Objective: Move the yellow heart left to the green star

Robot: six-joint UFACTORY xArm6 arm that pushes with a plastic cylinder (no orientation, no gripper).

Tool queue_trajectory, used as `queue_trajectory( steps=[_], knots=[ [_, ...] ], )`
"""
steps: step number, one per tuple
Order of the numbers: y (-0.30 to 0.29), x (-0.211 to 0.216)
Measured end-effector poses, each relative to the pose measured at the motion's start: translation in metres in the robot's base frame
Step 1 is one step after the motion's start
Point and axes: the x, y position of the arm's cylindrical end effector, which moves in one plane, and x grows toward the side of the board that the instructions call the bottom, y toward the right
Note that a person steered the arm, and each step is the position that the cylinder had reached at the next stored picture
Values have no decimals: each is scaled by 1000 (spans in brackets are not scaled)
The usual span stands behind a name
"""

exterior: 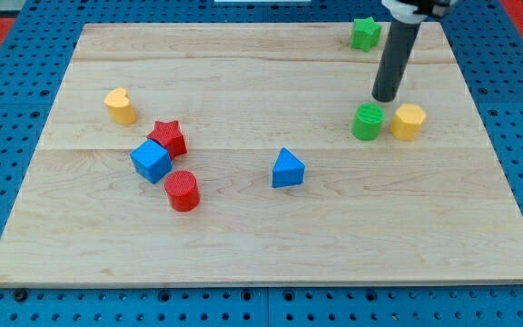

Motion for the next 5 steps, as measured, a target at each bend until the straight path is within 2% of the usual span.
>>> queue_trajectory(
  steps=[1, 2, 3, 4, 5],
  knots=[
    [-68, 7],
    [-171, 13],
    [-248, 66],
    [-367, 67],
    [-392, 56]
  ],
)
